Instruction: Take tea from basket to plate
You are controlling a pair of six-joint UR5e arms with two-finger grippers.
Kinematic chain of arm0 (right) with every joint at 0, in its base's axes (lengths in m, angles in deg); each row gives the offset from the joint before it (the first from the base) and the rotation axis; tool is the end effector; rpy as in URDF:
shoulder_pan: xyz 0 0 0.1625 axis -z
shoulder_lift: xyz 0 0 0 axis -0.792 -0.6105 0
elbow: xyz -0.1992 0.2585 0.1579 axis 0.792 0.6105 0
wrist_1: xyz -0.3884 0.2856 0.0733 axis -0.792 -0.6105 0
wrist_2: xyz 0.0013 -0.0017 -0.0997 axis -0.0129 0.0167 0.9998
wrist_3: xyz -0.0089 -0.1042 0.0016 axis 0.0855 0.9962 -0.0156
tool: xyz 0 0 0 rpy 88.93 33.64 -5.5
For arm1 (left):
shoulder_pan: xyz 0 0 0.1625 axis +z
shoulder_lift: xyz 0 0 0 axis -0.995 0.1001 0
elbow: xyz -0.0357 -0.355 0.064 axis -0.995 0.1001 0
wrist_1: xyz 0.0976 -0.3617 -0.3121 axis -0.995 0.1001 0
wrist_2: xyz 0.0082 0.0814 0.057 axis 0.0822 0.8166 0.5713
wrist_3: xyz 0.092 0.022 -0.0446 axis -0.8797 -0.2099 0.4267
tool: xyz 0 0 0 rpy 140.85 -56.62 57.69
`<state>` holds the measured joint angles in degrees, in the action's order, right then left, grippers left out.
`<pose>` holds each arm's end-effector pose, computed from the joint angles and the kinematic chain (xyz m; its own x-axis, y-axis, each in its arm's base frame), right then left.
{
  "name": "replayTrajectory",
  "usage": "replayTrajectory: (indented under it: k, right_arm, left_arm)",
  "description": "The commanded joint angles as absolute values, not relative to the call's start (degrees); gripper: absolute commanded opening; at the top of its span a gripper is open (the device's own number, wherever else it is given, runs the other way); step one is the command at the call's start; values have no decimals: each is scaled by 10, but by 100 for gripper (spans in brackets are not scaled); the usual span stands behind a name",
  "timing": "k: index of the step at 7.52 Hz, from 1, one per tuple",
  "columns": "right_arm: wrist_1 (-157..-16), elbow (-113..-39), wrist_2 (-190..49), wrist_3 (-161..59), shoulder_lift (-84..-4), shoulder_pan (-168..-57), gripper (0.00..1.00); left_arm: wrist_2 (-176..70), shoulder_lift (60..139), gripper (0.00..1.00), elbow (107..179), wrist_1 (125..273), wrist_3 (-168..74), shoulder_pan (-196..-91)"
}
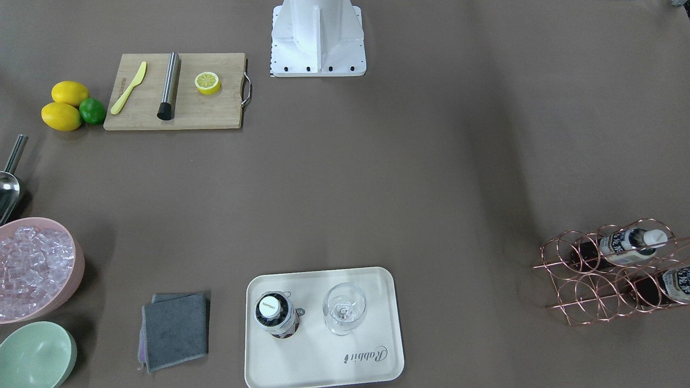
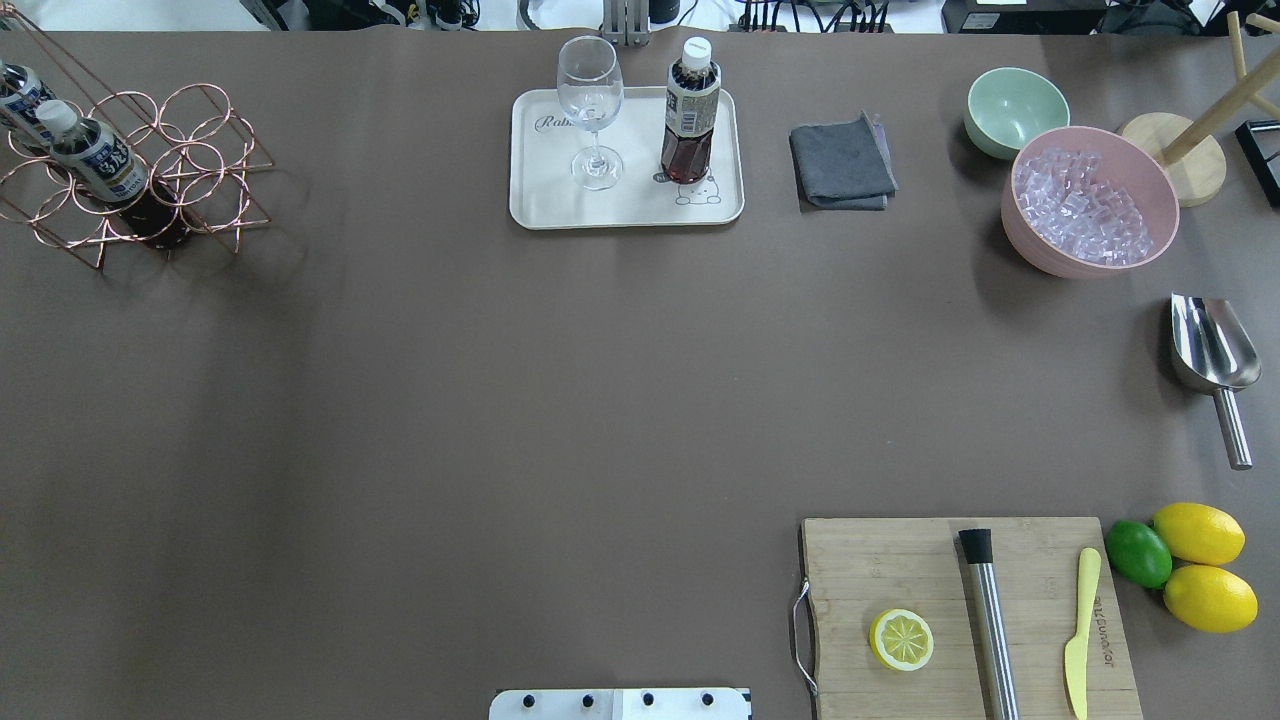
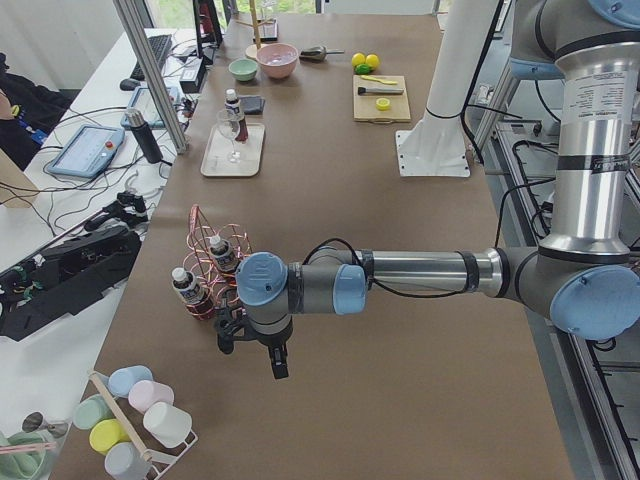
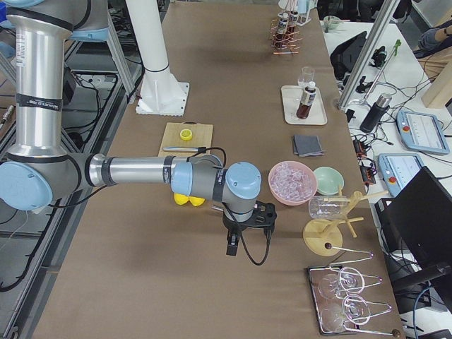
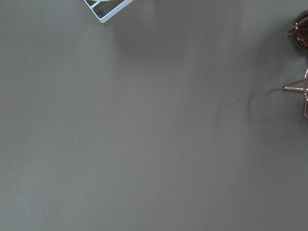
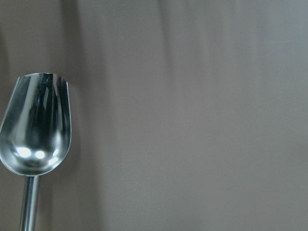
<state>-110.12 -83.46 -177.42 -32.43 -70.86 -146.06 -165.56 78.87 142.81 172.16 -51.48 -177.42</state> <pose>0.0992 -0.5110 0.5837 0.7623 0.0844 0.6417 -0.0369 0.9955 -0.0872 -0.0913 -0.5572 0.6019 0.6933 -0.2291 -0.6832 0.1818 0.9731 -0.1418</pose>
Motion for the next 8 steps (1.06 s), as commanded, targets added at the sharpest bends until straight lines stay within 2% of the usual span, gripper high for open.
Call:
replayTrajectory:
  k: [1, 8]
  right_arm:
    - [-1087, -811, -1770, -324, -709, -1461, 100]
    - [-1080, -801, -1758, -326, -708, -1460, 100]
  left_arm:
    - [-1656, 788, 98, 1428, 1722, -515, -1774]
    - [-1654, 790, 98, 1428, 1722, -516, -1774]
